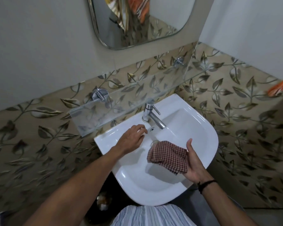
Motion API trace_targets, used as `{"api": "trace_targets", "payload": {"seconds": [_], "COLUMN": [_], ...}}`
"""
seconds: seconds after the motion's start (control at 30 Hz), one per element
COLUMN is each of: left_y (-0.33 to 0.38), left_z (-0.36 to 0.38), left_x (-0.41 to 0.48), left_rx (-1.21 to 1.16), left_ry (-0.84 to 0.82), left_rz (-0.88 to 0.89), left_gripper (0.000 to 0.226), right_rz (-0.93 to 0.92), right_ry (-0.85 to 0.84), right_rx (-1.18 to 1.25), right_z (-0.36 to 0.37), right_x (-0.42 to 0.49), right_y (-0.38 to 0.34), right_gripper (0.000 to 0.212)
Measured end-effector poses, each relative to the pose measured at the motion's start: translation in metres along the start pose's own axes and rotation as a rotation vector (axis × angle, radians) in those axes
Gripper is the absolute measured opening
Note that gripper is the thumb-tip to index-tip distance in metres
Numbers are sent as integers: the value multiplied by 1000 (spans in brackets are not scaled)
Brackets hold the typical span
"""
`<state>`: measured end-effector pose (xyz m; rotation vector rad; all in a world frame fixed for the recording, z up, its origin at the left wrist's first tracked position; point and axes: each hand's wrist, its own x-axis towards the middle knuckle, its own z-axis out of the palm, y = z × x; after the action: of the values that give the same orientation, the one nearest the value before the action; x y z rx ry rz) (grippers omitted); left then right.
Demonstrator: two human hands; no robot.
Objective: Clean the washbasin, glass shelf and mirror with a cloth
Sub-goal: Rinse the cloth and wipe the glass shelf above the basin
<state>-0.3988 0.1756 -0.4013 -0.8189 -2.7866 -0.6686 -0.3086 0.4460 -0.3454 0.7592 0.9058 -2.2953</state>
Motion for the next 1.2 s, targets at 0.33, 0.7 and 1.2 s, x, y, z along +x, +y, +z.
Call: {"api": "trace_targets", "payload": {"seconds": [0.33,0.7,1.2], "left_y": [83,132,102], "left_z": [-47,-94,-186], "left_x": [44,94,200], "left_rx": [-1030,-657,-295], "left_ry": [-271,43,242], "left_rz": [-356,-261,-454], "left_gripper": [38,10,12], "right_rz": [-284,-687,-1097], "right_ry": [-141,-25,118], "right_rx": [-873,-1329,-1323], "right_z": [44,87,184], "right_x": [-21,-41,25], "right_y": [-65,-169,-247], "right_gripper": [28,6,8]}}
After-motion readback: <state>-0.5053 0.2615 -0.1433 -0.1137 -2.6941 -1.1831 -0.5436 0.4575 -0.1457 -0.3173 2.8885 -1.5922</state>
